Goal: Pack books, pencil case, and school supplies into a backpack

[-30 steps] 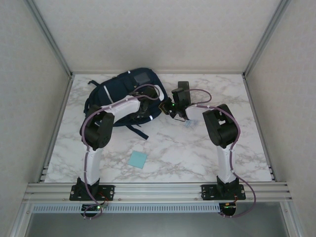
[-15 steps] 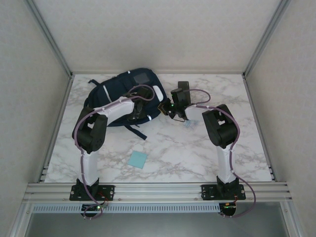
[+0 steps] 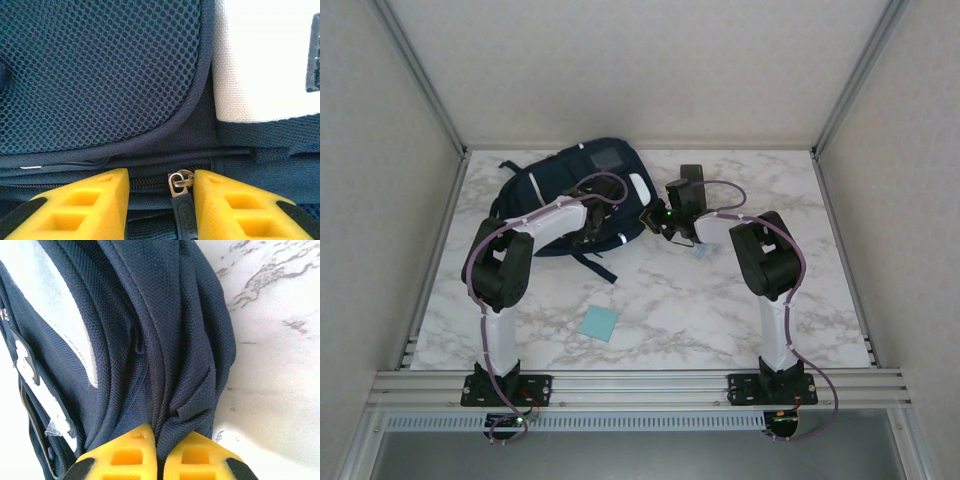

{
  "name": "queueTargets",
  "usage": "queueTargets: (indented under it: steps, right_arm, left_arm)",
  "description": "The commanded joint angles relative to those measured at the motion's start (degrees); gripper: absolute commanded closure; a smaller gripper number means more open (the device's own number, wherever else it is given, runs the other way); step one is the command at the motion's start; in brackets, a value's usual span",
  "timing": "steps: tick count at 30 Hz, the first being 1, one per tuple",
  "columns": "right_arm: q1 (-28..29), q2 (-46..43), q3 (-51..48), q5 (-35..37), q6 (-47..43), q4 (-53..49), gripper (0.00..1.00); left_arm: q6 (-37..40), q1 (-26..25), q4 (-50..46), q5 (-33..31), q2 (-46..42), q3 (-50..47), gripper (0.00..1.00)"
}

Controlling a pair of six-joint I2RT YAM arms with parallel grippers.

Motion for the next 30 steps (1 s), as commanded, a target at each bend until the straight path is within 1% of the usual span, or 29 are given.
queueTargets:
  steps: [1, 4, 8, 14, 20, 25, 30]
  right_arm:
    - [1.31, 0.39, 0.02, -1.84, -1.65, -4.99, 0.98]
    - [1.35, 0.38, -0.01, -1.78, -1.65, -4.95, 0.98]
    - [1.31, 0.29, 0.08, -1.74, -1.65, -4.99, 0.98]
    - [1.31, 0.21, 0.29, -1.61, -1.65, -5.05, 0.98]
    - [1.35, 0.12, 0.70, -1.60, -1.91, -5.42, 0.98]
    - [1.31, 0.16, 0.62, -1.50, -1.90, -5.48, 0.97]
    - [1.31, 0.30, 0.61, -1.73, -1.65, -5.13, 0.98]
  left_arm:
    - [-0.04, 0.71, -1.78, 2.20, -0.62, -1.28, 0.62]
    - [-0.54, 0.63, -1.06, 4.70, -0.01, -1.81, 0.61]
    - [-0.95, 0.32, 0.41, 9.62, 0.46, -3.38, 0.57]
    - [-0.06, -1.72, 0.85, 12.43, -0.23, -5.32, 0.57]
    - [2.75, -3.61, 1.41, 12.94, -2.77, -5.97, 0.57]
    - [4.21, -3.67, 0.47, 11.11, -5.00, -4.91, 0.52]
    - [5.23, -3.68, 0.01, 10.04, -1.95, -3.58, 0.54]
